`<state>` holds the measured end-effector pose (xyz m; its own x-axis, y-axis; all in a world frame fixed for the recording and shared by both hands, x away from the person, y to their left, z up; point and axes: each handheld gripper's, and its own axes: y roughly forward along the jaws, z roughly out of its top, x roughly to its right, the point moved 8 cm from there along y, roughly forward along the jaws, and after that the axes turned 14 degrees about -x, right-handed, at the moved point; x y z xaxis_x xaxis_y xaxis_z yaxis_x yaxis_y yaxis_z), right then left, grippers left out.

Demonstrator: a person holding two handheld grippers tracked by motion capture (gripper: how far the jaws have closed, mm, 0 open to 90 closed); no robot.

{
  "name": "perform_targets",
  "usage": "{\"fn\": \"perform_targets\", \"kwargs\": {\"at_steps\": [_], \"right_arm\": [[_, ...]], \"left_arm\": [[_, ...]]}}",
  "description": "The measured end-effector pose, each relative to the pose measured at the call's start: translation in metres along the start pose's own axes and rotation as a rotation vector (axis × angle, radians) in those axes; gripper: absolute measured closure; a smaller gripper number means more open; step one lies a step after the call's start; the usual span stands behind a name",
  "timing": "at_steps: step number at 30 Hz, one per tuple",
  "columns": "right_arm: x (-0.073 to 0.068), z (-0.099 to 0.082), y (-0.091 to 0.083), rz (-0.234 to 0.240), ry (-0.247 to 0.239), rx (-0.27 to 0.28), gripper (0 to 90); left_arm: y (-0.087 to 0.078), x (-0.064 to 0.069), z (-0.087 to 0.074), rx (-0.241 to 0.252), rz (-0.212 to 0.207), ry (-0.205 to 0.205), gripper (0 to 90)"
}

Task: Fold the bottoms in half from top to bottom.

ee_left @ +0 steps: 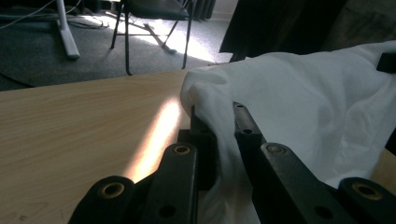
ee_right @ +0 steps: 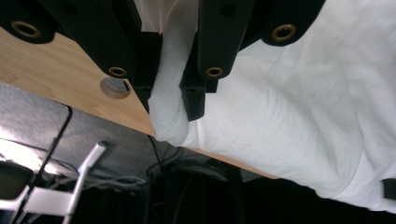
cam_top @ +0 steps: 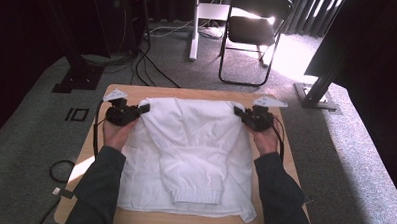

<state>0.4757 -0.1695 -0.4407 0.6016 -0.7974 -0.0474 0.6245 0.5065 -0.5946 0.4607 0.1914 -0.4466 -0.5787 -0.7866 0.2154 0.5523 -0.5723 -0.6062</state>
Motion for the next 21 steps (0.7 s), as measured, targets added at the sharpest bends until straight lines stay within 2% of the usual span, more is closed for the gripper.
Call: {"fn": "perform_targets", "kwargs": {"at_steps": [2,5,7,10,12,14,16,18,19,20,21], "right_arm": [[-0.016,-0.015,-0.019,0.024,-0.035,0.017,81.6],[-0.040,-0.045,-0.041,0.049,-0.079,0.014,81.5],[-0.053,-0.069,-0.050,0.066,-0.082,0.001,81.4],[-0.069,-0.106,-0.056,0.085,-0.062,-0.031,81.3],[-0.078,-0.132,-0.051,0.077,-0.057,-0.088,81.2],[-0.087,-0.157,-0.042,0.108,-0.046,-0.152,81.2],[-0.092,-0.178,-0.028,0.108,-0.050,-0.231,81.2],[-0.094,-0.191,-0.013,0.128,-0.028,-0.288,81.2],[-0.094,-0.195,-0.006,0.133,-0.018,-0.315,81.2],[-0.093,-0.197,0.002,0.117,-0.019,-0.335,81.2],[-0.092,-0.198,0.008,0.100,-0.037,-0.351,81.1]], "left_arm": [[-0.015,0.012,-0.016,0.005,-0.012,0.039,83.5],[-0.031,0.031,-0.045,-0.008,-0.031,0.081,83.2],[-0.038,0.044,-0.069,-0.033,-0.031,0.108,82.9],[-0.037,0.060,-0.109,-0.098,-0.040,0.120,82.3],[-0.027,0.064,-0.139,-0.181,-0.019,0.135,82.0],[-0.013,0.065,-0.167,-0.266,-0.018,0.128,82.0],[0.004,0.064,-0.189,-0.344,0.001,0.120,81.9],[0.019,0.062,-0.199,-0.377,0.018,0.115,82.0],[0.025,0.061,-0.199,-0.369,0.019,0.110,81.9],[0.029,0.061,-0.196,-0.361,0.013,0.083,81.9],[0.032,0.059,-0.192,-0.363,0.027,0.079,82.0]]}}
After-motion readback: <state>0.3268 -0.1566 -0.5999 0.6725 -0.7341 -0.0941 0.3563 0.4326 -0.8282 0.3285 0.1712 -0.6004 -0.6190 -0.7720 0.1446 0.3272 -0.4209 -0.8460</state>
